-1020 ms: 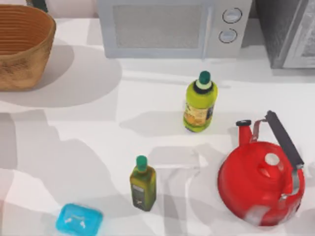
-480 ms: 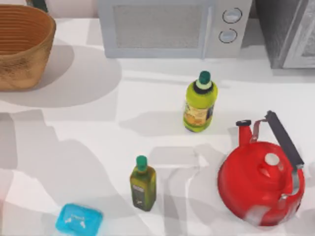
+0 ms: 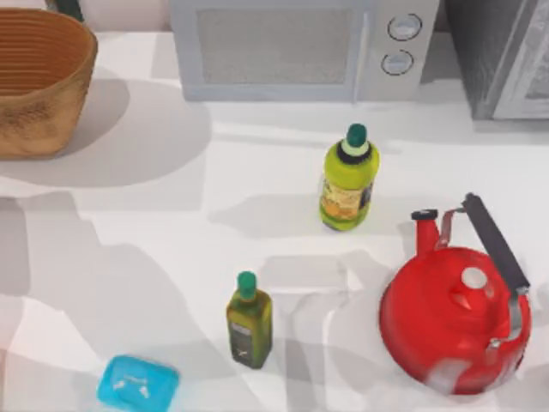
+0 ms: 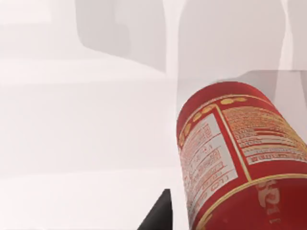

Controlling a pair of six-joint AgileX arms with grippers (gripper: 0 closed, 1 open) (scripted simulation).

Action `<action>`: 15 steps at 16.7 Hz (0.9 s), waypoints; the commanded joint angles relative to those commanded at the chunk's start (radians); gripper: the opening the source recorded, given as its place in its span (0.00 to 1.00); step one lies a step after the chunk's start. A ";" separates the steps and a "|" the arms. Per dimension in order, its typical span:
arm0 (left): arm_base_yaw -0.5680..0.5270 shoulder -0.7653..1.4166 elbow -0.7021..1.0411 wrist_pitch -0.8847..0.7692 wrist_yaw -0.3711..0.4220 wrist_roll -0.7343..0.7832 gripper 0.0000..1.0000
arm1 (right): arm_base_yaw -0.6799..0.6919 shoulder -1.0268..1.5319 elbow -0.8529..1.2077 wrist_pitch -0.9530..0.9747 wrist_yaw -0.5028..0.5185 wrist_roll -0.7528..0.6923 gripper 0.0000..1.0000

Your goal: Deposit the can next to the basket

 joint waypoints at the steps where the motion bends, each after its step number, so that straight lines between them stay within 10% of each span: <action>1: 0.000 0.000 0.000 0.000 0.000 0.000 0.90 | 0.000 0.000 0.000 0.000 0.000 0.000 1.00; 15: -0.001 -0.012 0.056 -0.068 0.000 -0.001 1.00 | 0.000 0.000 0.000 0.000 0.000 0.000 1.00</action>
